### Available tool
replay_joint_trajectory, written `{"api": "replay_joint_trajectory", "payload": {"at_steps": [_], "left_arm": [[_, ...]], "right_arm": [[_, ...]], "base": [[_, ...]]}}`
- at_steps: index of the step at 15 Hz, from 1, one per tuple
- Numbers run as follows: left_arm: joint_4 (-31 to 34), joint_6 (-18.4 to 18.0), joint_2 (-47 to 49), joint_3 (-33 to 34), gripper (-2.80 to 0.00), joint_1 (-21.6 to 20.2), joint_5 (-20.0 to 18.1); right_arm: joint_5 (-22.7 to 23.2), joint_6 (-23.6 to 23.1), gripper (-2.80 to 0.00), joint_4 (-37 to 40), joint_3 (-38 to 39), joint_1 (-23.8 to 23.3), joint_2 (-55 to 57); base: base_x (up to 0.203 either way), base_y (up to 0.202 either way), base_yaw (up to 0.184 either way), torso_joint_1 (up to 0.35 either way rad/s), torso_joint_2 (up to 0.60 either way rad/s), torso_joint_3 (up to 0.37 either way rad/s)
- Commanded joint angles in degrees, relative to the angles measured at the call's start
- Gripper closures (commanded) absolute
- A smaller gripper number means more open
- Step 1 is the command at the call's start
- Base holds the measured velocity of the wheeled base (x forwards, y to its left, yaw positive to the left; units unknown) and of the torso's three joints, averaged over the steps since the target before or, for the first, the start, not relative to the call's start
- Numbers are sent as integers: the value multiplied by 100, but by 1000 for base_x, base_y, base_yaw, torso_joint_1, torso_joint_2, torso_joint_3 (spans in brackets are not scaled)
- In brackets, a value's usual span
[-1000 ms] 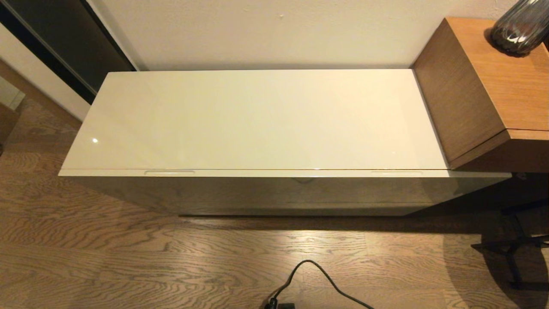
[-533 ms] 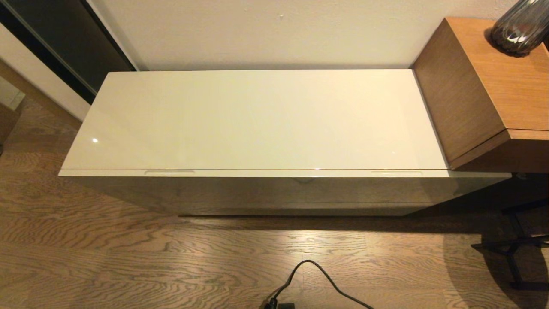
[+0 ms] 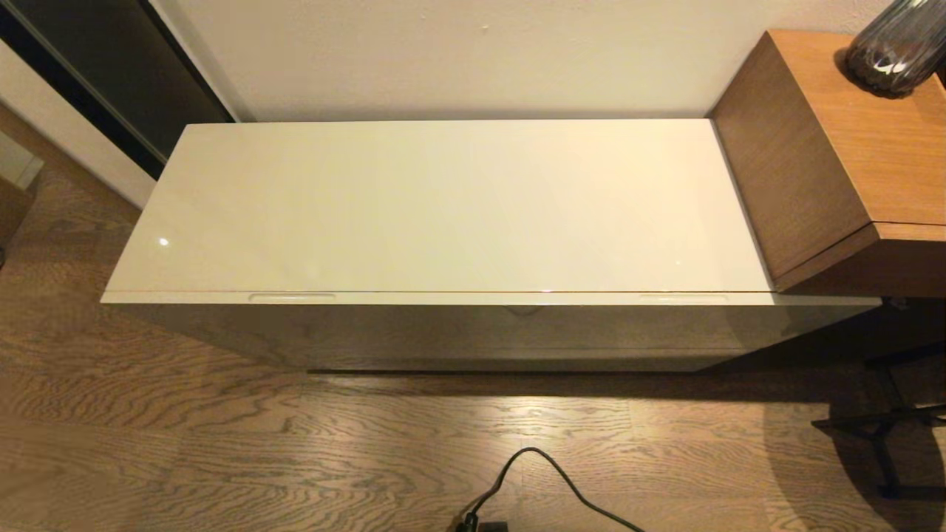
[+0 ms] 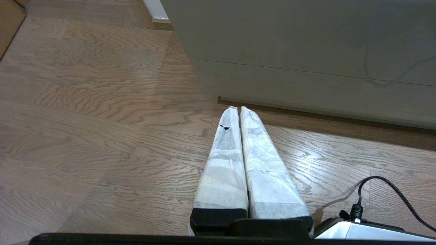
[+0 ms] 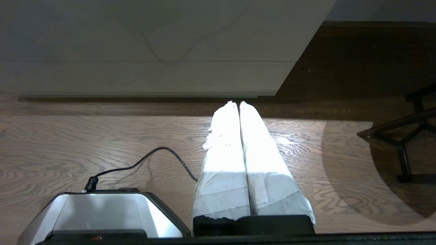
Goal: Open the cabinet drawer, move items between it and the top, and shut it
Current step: Open the drawer
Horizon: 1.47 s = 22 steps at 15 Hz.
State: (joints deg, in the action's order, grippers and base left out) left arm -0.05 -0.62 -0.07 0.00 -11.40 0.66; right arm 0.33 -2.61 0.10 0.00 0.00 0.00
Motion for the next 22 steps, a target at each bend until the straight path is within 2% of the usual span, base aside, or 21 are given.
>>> {"api": "replay_joint_trajectory", "payload": {"at_steps": [1,4,9,11,12,14,17,20,22], "left_arm": [[-4,1,-222,10,0,-3,-3],[-4,1,-222,11,0,-3,-4],[-4,1,-222,18,0,-3,4],[-4,1,-222,13,0,-3,1],[-4,-6,-222,18,0,-3,-4],[-4,1,-222,18,0,-3,-4],[-4,1,-222,18,0,-3,-4],[-4,1,-222,18,0,-3,-4],[-4,1,-222,18,0,-3,-4]], "right_arm": [[9,-31,0,23,-16,0,9],[42,-127,0,0,0,0,9],[-40,217,0,68,-88,0,9],[22,212,0,546,-868,0,58],[128,245,0,1019,-1587,0,270],[272,411,0,1639,-2523,-2,1261],[411,460,0,1979,-3182,18,3472],[442,513,0,1698,-3618,220,5697],[276,757,0,1432,-4160,522,7054]], "base": [[0,0,0,0,0,0],[0,0,0,0,0,0],[0,0,0,0,0,0],[0,0,0,0,0,0],[0,0,0,0,0,0],[0,0,0,0,0,0],[0,0,0,0,0,0],[0,0,0,0,0,0],[0,0,0,0,0,0]]}}
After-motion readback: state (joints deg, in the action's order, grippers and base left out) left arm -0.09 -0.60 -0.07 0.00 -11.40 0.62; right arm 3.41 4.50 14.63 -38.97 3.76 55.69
